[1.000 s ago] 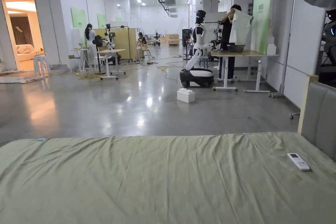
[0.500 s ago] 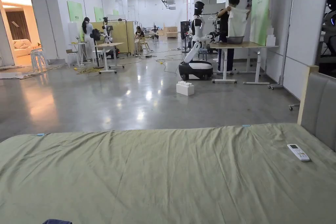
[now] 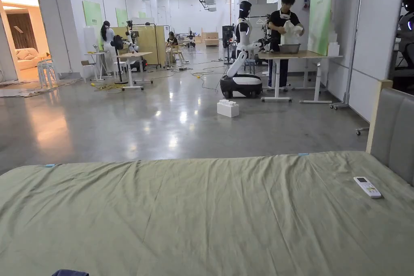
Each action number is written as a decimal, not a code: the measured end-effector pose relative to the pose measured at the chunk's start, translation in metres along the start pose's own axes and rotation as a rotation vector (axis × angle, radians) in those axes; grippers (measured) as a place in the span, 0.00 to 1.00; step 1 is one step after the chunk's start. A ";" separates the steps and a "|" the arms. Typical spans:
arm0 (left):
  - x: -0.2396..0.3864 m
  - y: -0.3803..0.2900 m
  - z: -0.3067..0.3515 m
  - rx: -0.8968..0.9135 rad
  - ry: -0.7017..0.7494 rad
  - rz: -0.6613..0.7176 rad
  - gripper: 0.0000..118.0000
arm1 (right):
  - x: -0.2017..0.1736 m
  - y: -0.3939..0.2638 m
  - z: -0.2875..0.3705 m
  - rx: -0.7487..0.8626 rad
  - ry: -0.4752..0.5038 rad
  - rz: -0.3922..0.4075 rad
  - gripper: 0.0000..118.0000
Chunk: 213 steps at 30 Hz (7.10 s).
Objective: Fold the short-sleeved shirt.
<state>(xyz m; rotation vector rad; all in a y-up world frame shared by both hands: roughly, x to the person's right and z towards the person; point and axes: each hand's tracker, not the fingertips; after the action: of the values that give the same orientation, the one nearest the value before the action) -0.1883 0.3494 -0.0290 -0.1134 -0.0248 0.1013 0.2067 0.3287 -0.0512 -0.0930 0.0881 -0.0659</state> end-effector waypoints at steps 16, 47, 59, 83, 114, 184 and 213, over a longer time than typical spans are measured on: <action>-0.035 0.001 0.004 -0.032 0.039 -0.026 0.09 | 0.005 -0.009 0.000 -0.043 0.015 -0.030 0.01; -0.239 -0.176 -0.272 -0.892 0.223 -0.004 0.53 | -0.010 -0.098 -0.066 -0.468 -0.010 -0.014 0.01; -0.201 -0.092 -0.250 -0.607 0.140 0.085 0.05 | 0.015 -0.105 -0.034 -0.475 0.019 -0.100 0.01; 0.270 -0.226 -0.187 -0.846 -0.914 -0.247 0.06 | 0.086 -0.115 0.053 -0.486 -0.227 -0.199 0.01; -0.011 -0.004 0.033 -0.018 0.138 -0.152 0.00 | 0.011 -0.010 0.011 -0.103 0.041 0.006 0.01; -0.016 -0.187 -0.362 -1.045 0.030 -0.305 0.09 | 0.162 -0.147 -0.248 -0.835 -0.217 -0.308 0.84; -0.093 0.177 -0.106 -0.091 -0.067 0.016 0.07 | 0.070 0.184 -0.121 -0.064 0.089 -0.067 0.04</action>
<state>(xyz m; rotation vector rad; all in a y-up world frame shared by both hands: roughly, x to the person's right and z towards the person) -0.2956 0.5028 -0.1566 -0.2013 -0.0953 0.1201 0.2769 0.4961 -0.1945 -0.1574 0.1757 -0.1345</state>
